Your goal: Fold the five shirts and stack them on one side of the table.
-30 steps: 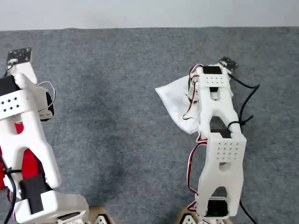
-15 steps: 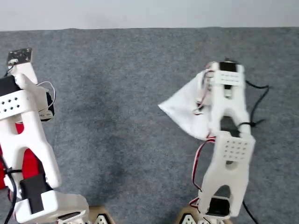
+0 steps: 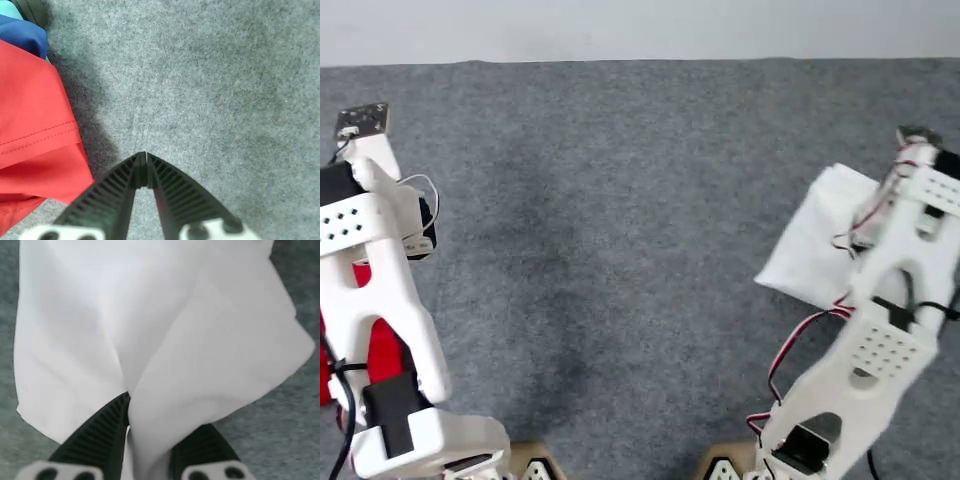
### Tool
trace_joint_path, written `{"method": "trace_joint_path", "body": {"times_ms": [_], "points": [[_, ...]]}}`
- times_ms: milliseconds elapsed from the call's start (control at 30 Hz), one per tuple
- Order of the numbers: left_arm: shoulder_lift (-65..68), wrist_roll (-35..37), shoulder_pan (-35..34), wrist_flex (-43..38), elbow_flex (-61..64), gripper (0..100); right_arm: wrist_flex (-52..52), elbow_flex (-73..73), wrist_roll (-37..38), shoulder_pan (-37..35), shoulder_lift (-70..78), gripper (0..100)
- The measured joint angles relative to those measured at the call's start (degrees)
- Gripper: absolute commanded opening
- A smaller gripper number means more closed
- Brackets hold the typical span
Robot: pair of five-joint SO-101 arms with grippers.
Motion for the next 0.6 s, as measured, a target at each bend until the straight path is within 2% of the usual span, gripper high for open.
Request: {"method": "trace_joint_path", "body": {"times_ms": [600], "points": [[0.00,0.00,0.00,0.00,0.00,1,-9.76,0.00,15.82,12.84,0.00,0.9]]}}
